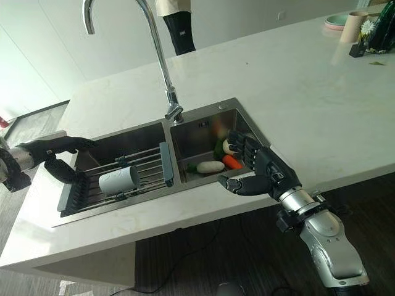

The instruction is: Place the dishes in the dishwasher.

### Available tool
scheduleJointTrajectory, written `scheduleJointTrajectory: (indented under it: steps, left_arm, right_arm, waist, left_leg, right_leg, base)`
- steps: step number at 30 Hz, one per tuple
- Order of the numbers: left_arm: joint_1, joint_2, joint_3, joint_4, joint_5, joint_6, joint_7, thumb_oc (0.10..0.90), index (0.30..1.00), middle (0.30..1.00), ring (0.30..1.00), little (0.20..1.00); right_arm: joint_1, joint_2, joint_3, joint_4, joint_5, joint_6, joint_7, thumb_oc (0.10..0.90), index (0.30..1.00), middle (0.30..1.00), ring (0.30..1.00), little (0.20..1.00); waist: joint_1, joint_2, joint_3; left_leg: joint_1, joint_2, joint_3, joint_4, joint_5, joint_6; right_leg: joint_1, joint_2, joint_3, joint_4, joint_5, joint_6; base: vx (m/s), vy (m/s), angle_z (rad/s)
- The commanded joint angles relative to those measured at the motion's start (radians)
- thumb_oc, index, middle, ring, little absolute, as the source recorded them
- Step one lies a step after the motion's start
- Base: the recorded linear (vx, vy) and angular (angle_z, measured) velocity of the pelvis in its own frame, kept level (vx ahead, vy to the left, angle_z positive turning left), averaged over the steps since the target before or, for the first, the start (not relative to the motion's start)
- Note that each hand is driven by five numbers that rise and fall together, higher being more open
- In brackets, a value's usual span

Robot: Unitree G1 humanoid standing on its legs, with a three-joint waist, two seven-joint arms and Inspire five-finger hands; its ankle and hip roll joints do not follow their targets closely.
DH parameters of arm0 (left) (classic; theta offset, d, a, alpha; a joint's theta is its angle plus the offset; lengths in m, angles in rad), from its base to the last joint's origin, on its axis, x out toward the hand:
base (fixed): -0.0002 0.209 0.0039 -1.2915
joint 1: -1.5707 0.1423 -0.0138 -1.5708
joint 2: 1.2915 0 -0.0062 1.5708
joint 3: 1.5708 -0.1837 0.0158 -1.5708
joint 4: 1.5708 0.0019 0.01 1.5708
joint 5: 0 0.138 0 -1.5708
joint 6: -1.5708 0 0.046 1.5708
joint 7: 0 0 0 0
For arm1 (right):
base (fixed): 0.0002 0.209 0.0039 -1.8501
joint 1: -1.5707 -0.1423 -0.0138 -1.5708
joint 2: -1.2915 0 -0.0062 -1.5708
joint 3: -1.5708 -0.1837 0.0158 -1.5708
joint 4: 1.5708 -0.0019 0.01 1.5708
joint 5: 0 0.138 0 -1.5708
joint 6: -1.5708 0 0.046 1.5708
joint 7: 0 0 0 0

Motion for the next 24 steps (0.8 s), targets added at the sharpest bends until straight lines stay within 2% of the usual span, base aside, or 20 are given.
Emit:
scheduleJointTrajectory:
  steps: [1,14,24]
  left_arm:
    - [-0.086,0.066,0.071,-0.016,0.078,-0.015,0.027,0.800,0.900,0.900,0.900,0.900]
    - [-0.127,-0.006,0.001,0.075,0.126,-0.022,-0.023,0.800,0.900,0.900,0.900,0.900]
    - [-0.155,-0.023,-0.020,0.104,0.133,-0.022,-0.003,0.800,0.900,0.900,0.900,0.900]
  right_arm:
    - [-0.118,-0.008,-0.087,-0.101,0.058,-0.092,0.009,0.800,0.900,0.900,0.900,0.900]
    - [-0.124,0.003,-0.079,-0.078,0.049,-0.123,0.017,0.800,0.900,0.900,0.900,0.900]
    - [-0.129,0.014,-0.063,-0.076,0.045,-0.130,0.018,0.800,0.900,0.900,0.900,0.900]
  waist:
    - [0.004,-0.030,-0.053]
    - [-0.014,-0.038,-0.056]
    - [-0.021,-0.038,-0.059]
  left_leg:
    - [-0.039,-0.003,0.007,0.167,-0.199,0.032]
    - [-0.031,0.004,0.023,0.167,-0.204,0.034]
    - [-0.025,0.005,0.036,0.167,-0.206,0.038]
  right_leg:
    - [0.121,-0.027,-0.034,-0.116,-0.023,0.129]
    - [0.121,-0.017,-0.025,-0.116,-0.025,0.126]
    - [0.122,-0.012,-0.028,-0.116,-0.026,0.124]
  base:
    - [0.00,0.000,0.00]
    - [-0.01,-0.004,-0.05]
    - [0.00,-0.001,-0.02]
